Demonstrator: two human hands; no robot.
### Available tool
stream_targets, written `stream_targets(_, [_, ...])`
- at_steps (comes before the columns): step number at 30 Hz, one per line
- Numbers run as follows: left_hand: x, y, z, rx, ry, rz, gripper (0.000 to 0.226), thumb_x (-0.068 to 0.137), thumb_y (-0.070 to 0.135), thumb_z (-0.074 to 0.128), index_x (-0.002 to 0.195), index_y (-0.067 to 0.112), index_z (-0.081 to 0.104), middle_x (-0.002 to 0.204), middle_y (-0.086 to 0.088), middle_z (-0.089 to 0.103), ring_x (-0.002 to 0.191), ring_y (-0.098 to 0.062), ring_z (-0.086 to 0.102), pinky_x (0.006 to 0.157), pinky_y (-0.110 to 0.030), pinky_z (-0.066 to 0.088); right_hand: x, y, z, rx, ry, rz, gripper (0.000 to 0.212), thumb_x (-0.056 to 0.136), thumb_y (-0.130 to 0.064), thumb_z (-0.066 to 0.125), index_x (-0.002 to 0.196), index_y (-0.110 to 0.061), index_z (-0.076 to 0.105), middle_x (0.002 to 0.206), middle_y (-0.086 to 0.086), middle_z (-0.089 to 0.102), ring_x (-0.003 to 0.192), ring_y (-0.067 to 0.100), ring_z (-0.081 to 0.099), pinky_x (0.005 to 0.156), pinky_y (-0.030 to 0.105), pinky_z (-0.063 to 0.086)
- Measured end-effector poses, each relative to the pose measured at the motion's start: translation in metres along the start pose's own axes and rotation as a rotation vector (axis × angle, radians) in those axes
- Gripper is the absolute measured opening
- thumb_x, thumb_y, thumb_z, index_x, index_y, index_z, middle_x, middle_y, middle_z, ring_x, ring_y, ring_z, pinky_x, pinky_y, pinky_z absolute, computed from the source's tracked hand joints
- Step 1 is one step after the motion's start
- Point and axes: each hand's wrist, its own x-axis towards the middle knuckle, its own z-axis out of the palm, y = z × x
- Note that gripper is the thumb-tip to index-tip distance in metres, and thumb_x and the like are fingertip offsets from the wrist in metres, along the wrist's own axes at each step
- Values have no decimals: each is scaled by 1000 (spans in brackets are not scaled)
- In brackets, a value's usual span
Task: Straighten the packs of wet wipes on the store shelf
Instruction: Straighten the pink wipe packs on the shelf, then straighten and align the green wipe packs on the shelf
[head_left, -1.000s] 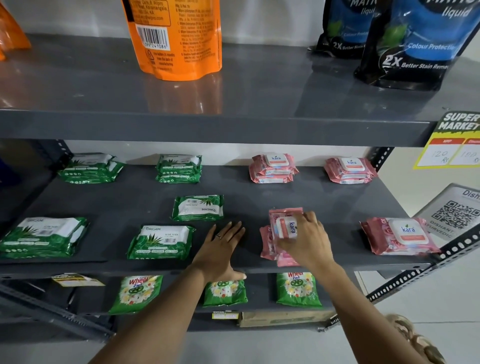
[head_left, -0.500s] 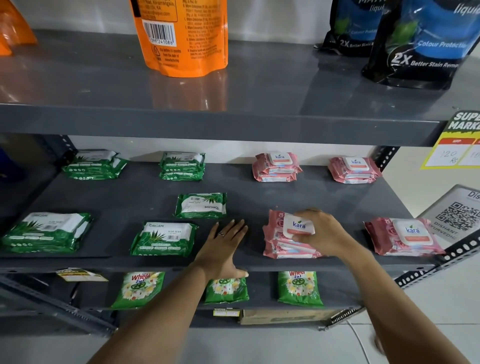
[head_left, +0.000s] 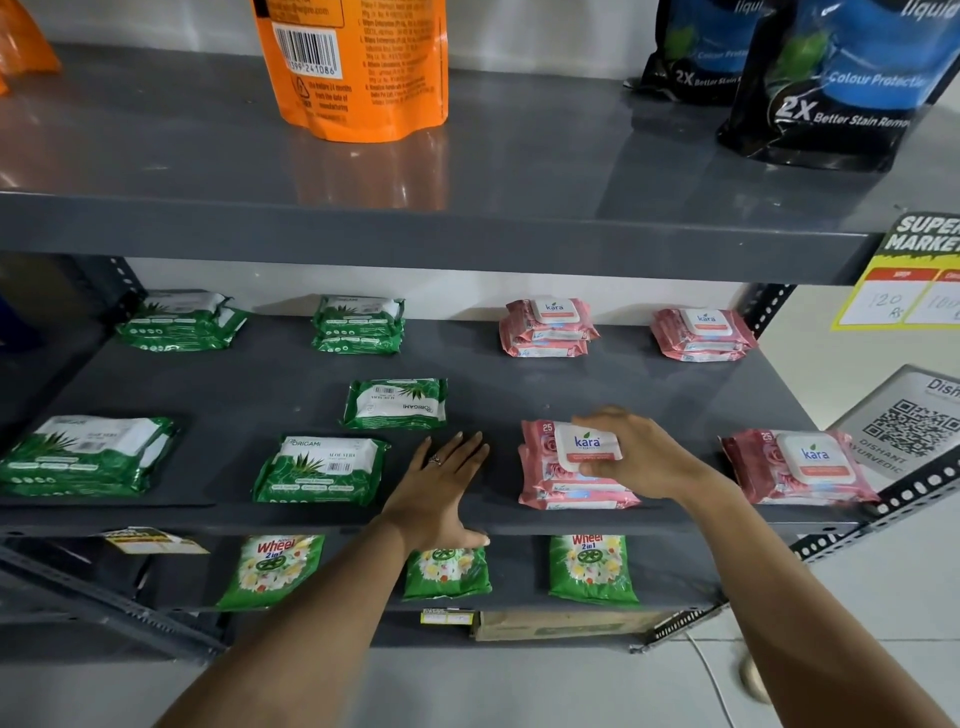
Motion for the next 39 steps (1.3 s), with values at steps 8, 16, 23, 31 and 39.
stream_targets(8, [-1, 1, -1, -1, -7, -2, 121, 68, 80, 57, 153, 21, -4, 162, 5, -8, 146, -15, -11, 118, -50, -6, -1, 0, 2, -14, 6, -18, 61, 80, -26, 74, 135, -19, 49, 138, 2, 49, 126, 22, 47, 106, 33, 35])
stream_targets(16, [-1, 2, -3, 14, -18, -7, 119, 69, 79, 57, 153, 20, -4, 162, 4, -7, 146, -16, -10, 118, -50, -4, 1, 4, 3, 12, -7, -9, 63, 77, -23, 77, 134, -21, 51, 137, 1, 50, 125, 21, 47, 106, 32, 35])
stream_targets(23, [0, 3, -6, -24, -66, 0, 121, 70, 77, 60, 153, 18, -6, 162, 1, -11, 146, -16, -14, 117, -51, -10, 0, 1, 2, 6, -28, 19, 64, 78, -25, 76, 136, -21, 49, 140, 2, 47, 127, 22, 46, 107, 32, 34])
stream_targets(31, [-35, -25, -34, 29, 13, -63, 128, 65, 97, 35, 153, 11, -3, 162, -1, -6, 146, -16, -11, 116, -53, -13, 13, -37, -11, 100, 200, -39, 45, 80, -26, 73, 123, -22, 62, 141, 3, 47, 132, 21, 43, 109, 37, 36])
stream_targets(39, [-125, -134, -68, 61, 43, -237, 139, 56, 103, 33, 150, 10, -10, 158, -1, -21, 145, -19, -17, 116, -53, -12, 104, -129, 48, -70, 85, -83, 66, 78, -39, 72, 136, -18, 47, 151, 6, 33, 144, 25, 18, 119, 39, 16])
